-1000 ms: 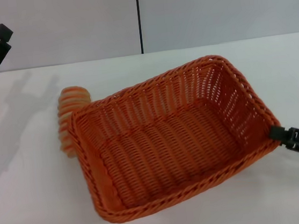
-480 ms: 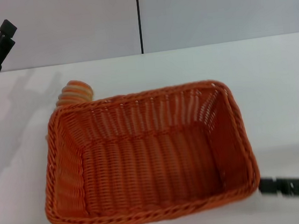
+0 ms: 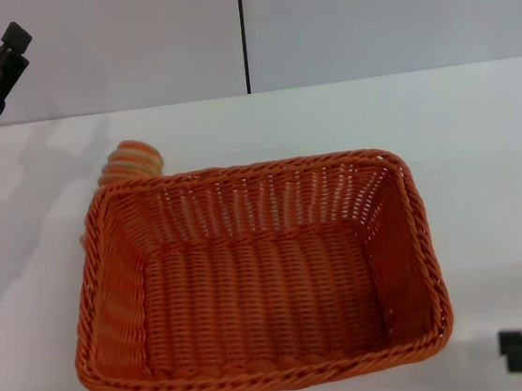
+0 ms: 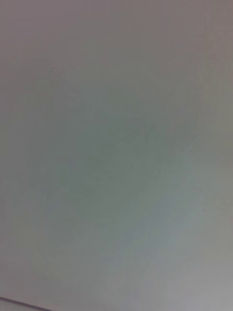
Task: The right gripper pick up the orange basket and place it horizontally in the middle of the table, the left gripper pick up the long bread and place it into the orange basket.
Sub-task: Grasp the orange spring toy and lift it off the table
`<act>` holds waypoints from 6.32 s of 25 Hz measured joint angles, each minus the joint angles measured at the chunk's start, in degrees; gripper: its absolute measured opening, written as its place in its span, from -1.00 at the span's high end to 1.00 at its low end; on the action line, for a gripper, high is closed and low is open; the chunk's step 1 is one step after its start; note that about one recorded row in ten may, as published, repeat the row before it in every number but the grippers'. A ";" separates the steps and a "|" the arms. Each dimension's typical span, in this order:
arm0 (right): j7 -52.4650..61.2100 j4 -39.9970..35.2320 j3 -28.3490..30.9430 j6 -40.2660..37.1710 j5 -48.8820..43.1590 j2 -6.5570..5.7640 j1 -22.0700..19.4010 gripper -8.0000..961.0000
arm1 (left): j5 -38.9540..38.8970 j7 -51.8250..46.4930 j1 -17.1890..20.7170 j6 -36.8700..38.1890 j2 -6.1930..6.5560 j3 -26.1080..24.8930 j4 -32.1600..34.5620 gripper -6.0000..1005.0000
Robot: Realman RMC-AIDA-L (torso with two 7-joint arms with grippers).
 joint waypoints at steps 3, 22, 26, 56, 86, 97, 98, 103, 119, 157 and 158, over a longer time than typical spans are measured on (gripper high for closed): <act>-0.84 1.43 0.00 0.03 4.53 -1.40 -2.12 -0.06 | 0.01 0.00 -0.29 -1.14 -0.04 1.44 1.12 -0.64; -16.12 5.03 34.51 -0.35 39.43 6.73 -14.99 -0.06 | 28.11 -30.45 -1.33 -14.96 1.57 7.96 32.90 -0.59; -19.32 3.67 38.39 -1.36 42.98 7.93 -15.10 -0.06 | 40.93 -43.34 -2.88 -13.36 2.02 7.98 39.69 -0.57; -27.41 -3.84 38.67 -3.56 44.83 7.95 -13.41 -0.04 | 71.98 -72.28 -12.25 -17.51 -0.15 18.57 38.76 -0.49; -27.43 -4.37 38.67 -3.47 44.69 8.17 -12.60 -0.05 | 73.13 -71.69 -12.06 -23.78 -0.41 23.27 32.72 -0.41; -27.43 -4.56 38.67 -3.51 44.68 8.19 -12.08 -0.05 | 73.12 -71.62 -12.23 -24.21 -0.41 24.60 32.30 -0.38; -27.43 -4.60 38.67 -3.51 44.68 8.19 -12.07 -0.05 | 73.12 -71.62 -12.23 -24.21 -0.41 24.67 32.30 -0.38; -27.43 -5.06 38.67 -3.52 44.68 8.19 -12.07 -0.05 | 73.12 -71.64 -12.33 -24.07 -0.41 24.85 32.31 -0.37; -27.43 -5.51 38.67 -3.78 44.68 8.19 -12.02 -0.05 | 72.72 -71.62 -12.59 -22.94 -0.49 24.92 32.32 -0.17; -27.43 -5.77 38.67 -3.25 44.79 9.27 -11.52 -0.05 | 52.41 -66.45 -7.83 -29.31 -0.31 25.13 41.06 0.34; -27.43 -5.77 38.67 -3.24 44.78 9.36 -11.42 -0.05 | 49.84 -64.71 -6.83 -28.88 -0.26 25.10 42.35 0.34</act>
